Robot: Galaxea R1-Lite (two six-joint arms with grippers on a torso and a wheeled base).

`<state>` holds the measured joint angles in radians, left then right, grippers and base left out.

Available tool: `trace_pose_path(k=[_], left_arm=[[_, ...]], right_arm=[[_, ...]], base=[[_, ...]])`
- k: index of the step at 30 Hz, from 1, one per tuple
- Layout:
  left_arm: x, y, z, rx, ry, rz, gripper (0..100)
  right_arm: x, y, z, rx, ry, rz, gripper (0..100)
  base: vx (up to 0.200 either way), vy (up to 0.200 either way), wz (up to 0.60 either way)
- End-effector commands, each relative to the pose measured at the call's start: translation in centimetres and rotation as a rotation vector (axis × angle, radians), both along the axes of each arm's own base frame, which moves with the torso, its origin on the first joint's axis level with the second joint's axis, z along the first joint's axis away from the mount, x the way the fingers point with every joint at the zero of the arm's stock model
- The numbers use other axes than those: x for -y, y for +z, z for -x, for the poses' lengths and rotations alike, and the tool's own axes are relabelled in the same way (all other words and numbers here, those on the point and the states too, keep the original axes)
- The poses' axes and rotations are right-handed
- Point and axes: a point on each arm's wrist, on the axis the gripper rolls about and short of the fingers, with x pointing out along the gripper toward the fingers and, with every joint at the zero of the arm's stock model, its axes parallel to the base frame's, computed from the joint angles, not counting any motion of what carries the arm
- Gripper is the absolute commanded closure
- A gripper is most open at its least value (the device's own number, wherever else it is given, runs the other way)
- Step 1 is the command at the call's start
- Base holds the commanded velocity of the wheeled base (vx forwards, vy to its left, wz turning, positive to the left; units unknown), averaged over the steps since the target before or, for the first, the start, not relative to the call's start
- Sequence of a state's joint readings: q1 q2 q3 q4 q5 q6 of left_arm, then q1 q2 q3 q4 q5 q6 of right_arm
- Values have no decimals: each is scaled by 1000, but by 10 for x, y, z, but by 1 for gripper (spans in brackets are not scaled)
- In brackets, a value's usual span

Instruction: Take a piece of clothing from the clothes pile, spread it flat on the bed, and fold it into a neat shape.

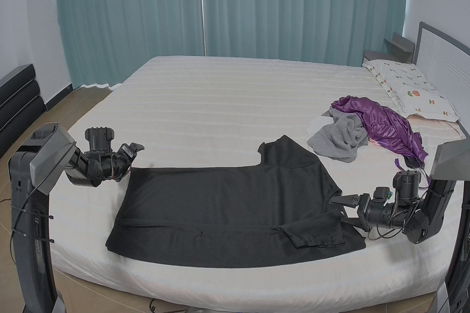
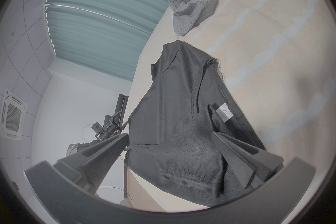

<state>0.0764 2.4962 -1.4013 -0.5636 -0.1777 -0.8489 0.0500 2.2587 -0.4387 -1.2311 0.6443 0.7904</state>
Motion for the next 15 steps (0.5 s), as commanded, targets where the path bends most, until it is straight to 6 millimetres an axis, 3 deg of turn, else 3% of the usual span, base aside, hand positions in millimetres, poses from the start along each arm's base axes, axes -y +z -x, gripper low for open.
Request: trace_pose_path(k=[1, 12, 13, 15], left_arm=[[0, -17, -4, -16, -2, 2, 0], [0, -23, -4, -23, -21, -22, 0], [0, -23, -4, -23, -21, -22, 100], [0, -24, -5, -22, -21, -24, 100]], right_arm=[[0, -3, 0, -8, 1, 1, 0], [0, -4, 0, -11, 3, 1, 0], [0, -4, 0, -11, 3, 1, 0], [-1, -4, 0, -10, 4, 3, 0]], base=[[0, 0, 0], [0, 0, 0], [0, 0, 0], [0, 0, 0]])
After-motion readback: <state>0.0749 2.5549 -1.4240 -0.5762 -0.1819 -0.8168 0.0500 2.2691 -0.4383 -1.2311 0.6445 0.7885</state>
